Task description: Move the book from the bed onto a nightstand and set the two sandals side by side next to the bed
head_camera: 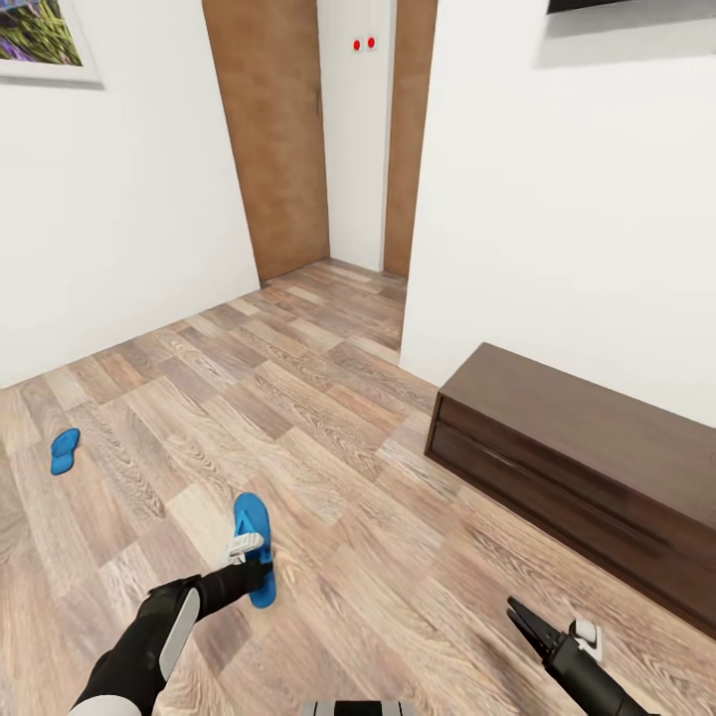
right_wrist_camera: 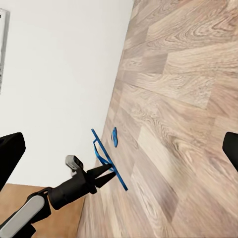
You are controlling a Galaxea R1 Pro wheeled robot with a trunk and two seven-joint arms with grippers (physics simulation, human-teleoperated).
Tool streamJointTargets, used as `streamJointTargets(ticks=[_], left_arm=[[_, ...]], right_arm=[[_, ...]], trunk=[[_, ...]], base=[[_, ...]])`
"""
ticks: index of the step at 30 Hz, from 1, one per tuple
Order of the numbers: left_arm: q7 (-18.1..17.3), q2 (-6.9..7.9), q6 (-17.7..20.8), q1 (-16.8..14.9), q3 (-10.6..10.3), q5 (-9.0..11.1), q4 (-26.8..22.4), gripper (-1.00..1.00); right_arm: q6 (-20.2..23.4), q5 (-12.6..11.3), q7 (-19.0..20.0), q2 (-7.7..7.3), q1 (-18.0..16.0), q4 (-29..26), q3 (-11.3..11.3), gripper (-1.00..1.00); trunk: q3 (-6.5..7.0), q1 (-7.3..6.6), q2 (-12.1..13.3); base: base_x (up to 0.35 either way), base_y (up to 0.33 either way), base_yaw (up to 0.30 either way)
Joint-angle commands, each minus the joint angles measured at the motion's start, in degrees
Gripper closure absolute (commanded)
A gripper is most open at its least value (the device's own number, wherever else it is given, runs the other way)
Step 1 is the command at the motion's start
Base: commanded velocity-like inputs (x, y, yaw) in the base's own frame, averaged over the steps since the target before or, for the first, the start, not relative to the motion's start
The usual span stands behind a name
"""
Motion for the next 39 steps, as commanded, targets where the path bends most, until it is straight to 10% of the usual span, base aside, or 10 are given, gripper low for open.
streamJointTargets(ticks=[1,39], left_arm=[[-0.1,-0.23,0.5,0.0,0.1,0.4,0.0,1.00],[-0.4,0.14,0.5,0.0,0.3,0.3,5.0,1.00]], right_arm=[[0.5,-0.2,0.1,0.00,0.0,0.0,0.0,-1.00],[0.8,-0.4,0.1,0.17,0.0,0.1,-0.1,-1.00]], trunk=[[0.18,-0.03,0.0],[8.60,-1.01,0.5]], base=[[0.000,0.000,0.000],[0.000,0.000,0.000]])
